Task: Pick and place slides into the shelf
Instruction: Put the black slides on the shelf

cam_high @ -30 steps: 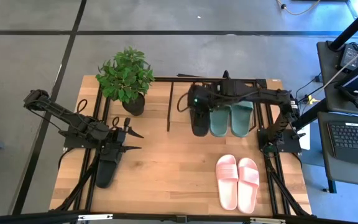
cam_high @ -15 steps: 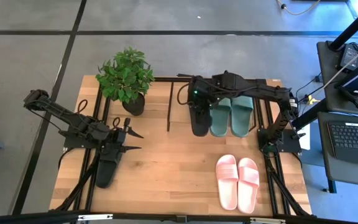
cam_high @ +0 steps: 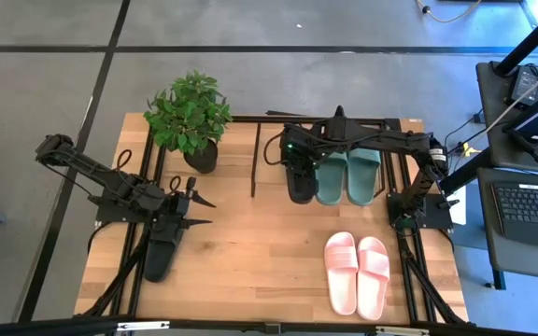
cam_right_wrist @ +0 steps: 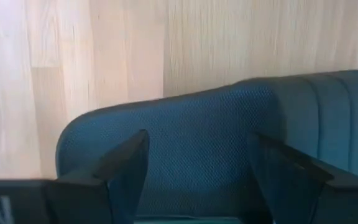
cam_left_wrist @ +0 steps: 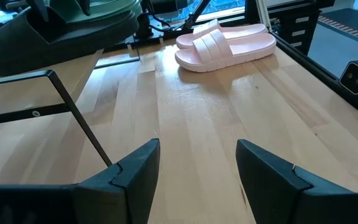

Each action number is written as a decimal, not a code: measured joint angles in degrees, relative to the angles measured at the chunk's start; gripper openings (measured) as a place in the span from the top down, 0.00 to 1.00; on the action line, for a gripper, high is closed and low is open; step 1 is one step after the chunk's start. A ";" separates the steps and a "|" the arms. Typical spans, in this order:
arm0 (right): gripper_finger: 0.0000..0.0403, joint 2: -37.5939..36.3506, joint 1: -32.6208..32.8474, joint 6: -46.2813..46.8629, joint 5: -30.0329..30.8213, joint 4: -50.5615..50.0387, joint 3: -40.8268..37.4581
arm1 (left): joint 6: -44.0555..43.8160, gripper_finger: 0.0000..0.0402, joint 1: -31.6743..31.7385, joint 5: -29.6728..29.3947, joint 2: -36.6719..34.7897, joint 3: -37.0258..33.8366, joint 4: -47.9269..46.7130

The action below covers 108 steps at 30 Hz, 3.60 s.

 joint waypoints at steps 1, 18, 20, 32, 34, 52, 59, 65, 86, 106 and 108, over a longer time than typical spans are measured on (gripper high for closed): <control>0.33 0.00 0.02 -0.02 0.03 0.12 0.00 | 0.00 0.49 0.00 0.00 0.01 0.00 0.01; 0.33 -0.11 0.02 1.11 1.97 0.73 0.00 | 0.00 0.49 0.00 0.00 0.00 0.01 -0.31; 0.33 -0.22 0.04 1.17 1.97 0.83 0.19 | 0.00 0.49 0.00 0.00 0.02 0.00 -0.31; 0.33 -0.33 6.04 2.39 2.34 -3.22 9.97 | -1.16 0.49 0.00 0.01 0.00 0.00 -0.90; 0.33 -1.13 8.25 3.50 5.20 -3.90 10.60 | -1.53 0.49 0.00 0.01 0.00 0.00 -0.95; 0.33 -36.51 26.99 23.07 26.90 14.84 -30.12 | -1.54 0.49 0.00 0.01 0.02 0.02 -0.75; 0.33 -51.59 30.46 21.05 32.79 28.87 -46.92 | -1.53 0.49 0.00 0.01 0.01 0.01 -0.71; 0.33 -61.38 30.58 16.10 32.76 36.28 -57.31 | -2.25 0.49 0.00 0.00 0.01 0.02 0.28; 0.33 -75.21 30.56 14.95 31.56 46.20 -69.02 | 6.48 0.49 -8.94 -12.78 16.47 23.64 -19.89; 0.33 -75.14 30.58 13.20 31.56 45.55 -69.02 | -47.93 0.49 -28.54 -6.04 40.30 37.07 -60.11; 0.33 -75.14 30.56 13.11 31.56 45.48 -69.02 | -50.91 0.49 -29.09 -3.02 43.05 38.91 -63.58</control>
